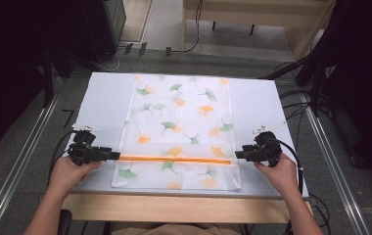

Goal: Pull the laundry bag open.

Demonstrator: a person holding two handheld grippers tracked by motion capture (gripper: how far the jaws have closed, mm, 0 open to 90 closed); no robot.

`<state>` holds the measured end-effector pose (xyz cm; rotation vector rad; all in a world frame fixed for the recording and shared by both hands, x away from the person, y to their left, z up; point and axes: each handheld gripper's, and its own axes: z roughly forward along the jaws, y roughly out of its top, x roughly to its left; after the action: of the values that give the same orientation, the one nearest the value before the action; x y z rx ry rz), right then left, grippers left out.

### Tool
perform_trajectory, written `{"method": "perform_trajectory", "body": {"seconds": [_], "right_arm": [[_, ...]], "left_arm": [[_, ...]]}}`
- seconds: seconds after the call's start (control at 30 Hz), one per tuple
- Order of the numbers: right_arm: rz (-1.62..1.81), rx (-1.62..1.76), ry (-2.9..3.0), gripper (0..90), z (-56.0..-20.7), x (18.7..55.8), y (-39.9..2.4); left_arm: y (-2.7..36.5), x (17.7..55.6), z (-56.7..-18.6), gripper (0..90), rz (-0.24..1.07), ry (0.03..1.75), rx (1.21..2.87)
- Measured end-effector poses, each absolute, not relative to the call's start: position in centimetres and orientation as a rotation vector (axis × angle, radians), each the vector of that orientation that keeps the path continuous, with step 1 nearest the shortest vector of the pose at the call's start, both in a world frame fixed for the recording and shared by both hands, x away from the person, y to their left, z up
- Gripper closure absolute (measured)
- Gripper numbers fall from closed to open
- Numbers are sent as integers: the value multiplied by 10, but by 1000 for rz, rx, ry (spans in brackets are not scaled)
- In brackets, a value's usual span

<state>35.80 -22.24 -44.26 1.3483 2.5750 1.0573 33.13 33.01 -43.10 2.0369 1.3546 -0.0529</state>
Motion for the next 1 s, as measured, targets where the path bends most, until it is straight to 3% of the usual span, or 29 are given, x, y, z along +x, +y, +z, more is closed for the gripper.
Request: {"method": "perform_trajectory", "body": {"seconds": [1.0], "right_arm": [[1188,1385,2268,327,-438,359,-271]], "left_arm": [[352,344,-423,348,236,1364,1930]]}}
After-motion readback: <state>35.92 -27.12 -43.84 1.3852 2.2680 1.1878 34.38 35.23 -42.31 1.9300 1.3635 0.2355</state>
